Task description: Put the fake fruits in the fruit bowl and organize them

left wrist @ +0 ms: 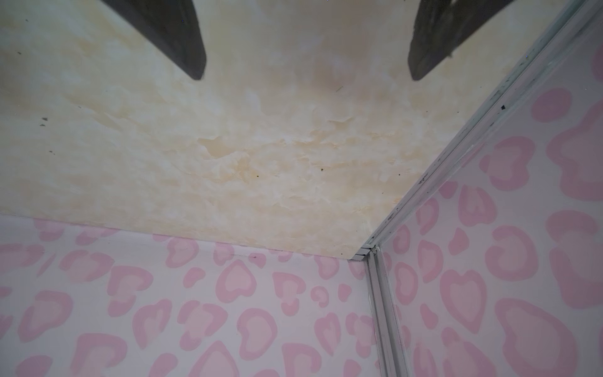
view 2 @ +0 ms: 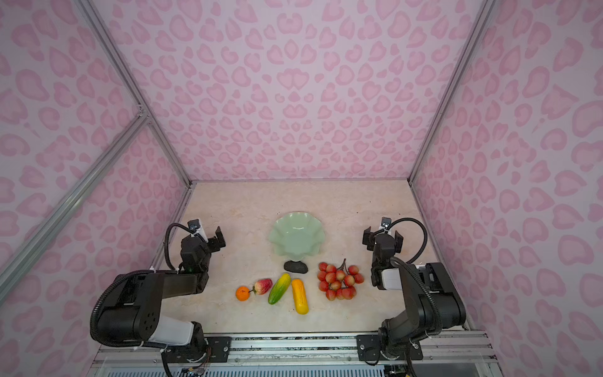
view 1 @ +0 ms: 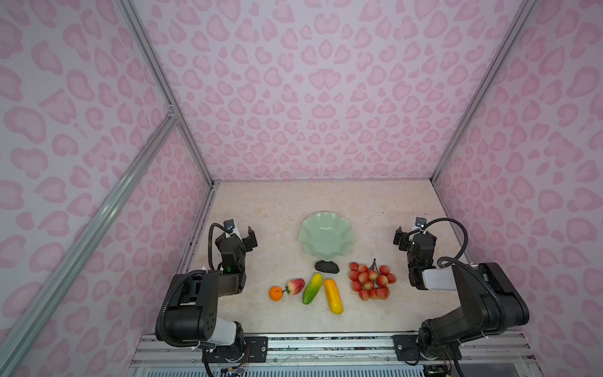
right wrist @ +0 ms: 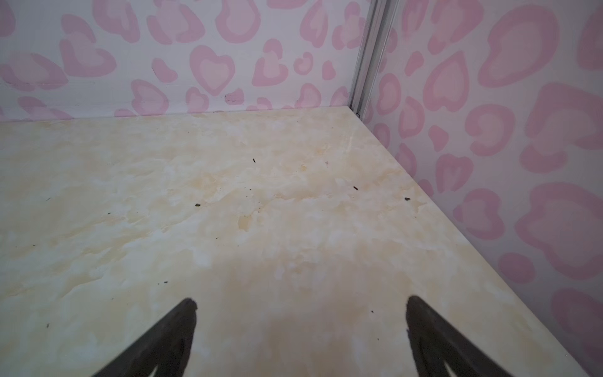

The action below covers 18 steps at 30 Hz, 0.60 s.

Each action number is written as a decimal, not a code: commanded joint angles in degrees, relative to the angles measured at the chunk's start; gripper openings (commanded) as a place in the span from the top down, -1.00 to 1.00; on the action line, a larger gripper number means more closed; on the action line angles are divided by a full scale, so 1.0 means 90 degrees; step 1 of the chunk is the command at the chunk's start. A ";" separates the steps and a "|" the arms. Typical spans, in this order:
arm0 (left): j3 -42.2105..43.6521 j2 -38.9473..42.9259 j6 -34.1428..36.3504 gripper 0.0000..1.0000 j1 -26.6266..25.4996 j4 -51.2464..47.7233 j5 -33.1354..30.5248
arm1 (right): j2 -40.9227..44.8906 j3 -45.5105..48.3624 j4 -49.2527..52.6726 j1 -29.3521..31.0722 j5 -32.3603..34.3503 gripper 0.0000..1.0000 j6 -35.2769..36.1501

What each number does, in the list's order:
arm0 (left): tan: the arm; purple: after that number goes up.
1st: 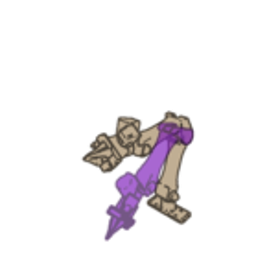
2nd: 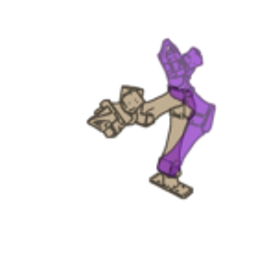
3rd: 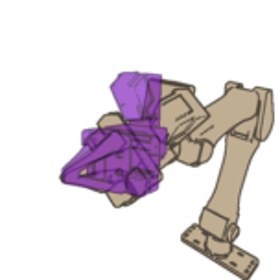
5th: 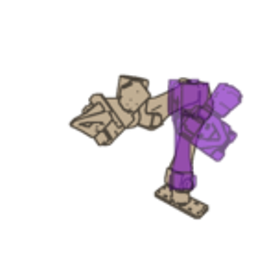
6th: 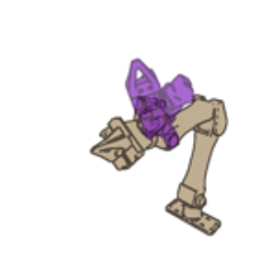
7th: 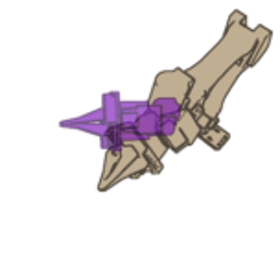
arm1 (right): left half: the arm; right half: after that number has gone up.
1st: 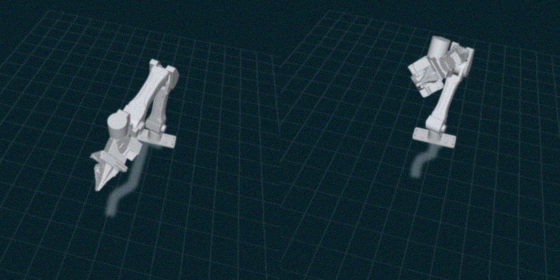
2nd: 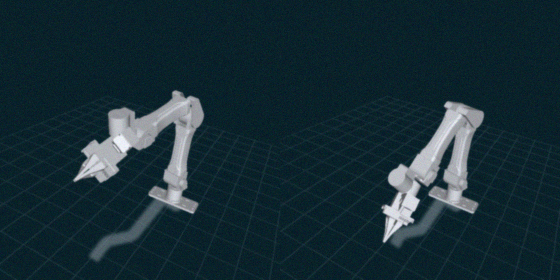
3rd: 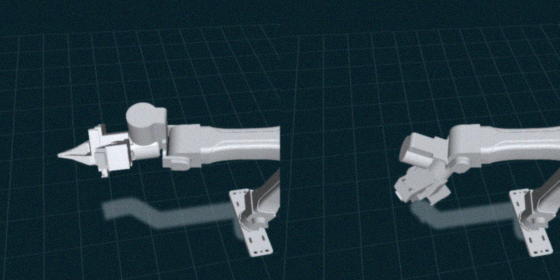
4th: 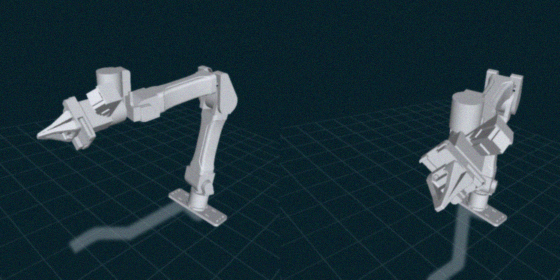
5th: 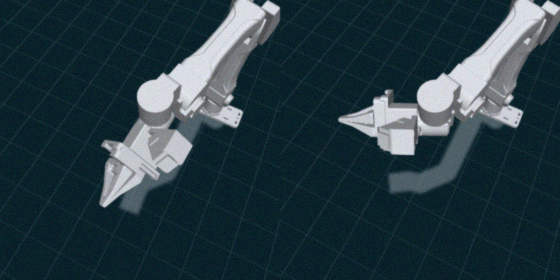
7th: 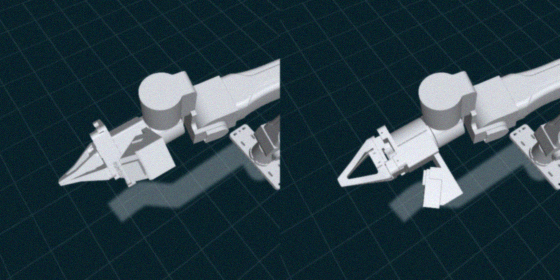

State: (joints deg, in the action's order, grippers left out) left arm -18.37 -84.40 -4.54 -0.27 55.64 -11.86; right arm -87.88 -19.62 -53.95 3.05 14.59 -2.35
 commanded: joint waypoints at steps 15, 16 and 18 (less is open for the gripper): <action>-0.0009 0.0010 0.0011 -0.95 0.0021 0.0144 0.0087 | -0.0040 -0.0018 -0.0105 0.0010 0.0063 -0.99 0.0007; -0.0010 0.0008 0.0006 -0.95 0.0021 0.0138 0.0087 | -0.0031 -0.0018 -0.0116 0.0005 0.0068 -0.99 0.0007; -0.0010 0.0010 0.0006 -0.95 0.0021 0.0136 0.0082 | -0.0028 -0.0013 -0.0114 -0.0001 0.0066 -0.99 0.0007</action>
State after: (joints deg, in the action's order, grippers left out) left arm -18.35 -84.40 -4.56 -0.10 55.61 -11.73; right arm -87.90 -19.62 -53.95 3.05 14.59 -2.37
